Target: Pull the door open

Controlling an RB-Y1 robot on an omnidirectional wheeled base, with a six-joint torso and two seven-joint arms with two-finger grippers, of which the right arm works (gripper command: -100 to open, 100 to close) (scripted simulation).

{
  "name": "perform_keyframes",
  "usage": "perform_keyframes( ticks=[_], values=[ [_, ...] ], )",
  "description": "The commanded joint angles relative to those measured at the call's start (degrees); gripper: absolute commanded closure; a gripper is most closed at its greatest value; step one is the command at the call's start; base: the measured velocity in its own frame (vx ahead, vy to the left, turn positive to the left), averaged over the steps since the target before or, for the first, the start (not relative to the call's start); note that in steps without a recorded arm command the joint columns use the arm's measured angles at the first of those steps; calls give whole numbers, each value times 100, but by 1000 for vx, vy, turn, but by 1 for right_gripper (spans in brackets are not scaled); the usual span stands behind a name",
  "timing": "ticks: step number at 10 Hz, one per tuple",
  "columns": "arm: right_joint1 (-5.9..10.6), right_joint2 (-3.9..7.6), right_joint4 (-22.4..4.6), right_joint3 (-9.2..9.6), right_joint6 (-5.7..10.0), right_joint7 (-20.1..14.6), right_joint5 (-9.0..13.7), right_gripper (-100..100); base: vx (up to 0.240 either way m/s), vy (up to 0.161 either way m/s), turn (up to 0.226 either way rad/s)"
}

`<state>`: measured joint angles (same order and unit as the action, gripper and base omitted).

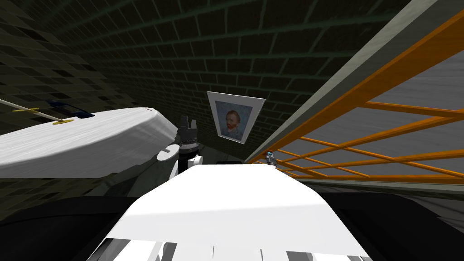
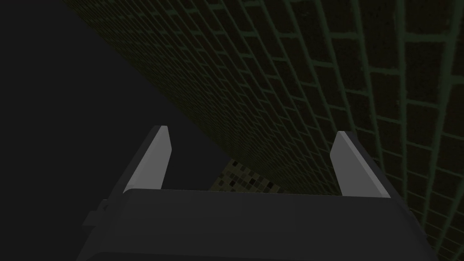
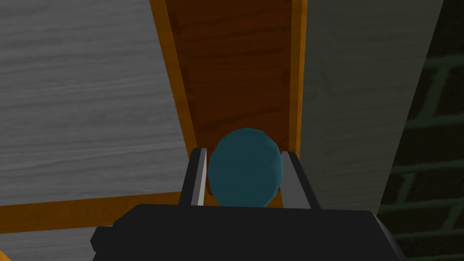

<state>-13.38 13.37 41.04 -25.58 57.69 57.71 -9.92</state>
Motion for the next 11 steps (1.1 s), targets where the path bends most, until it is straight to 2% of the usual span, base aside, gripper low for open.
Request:
perform_keyframes(
  ticks=[1,2,4,11],
  values=[
    [3,-2,2,0,3,-6,2,100,0,0,0],
    [16,5,0,53,-7,-231,30,100,-12,1,-27],
    [27,9,1,89,-11,-388,51,100,-21,-2,-12],
    [117,35,4,372,-48,-1448,212,100,-30,1,-29]
  ],
)
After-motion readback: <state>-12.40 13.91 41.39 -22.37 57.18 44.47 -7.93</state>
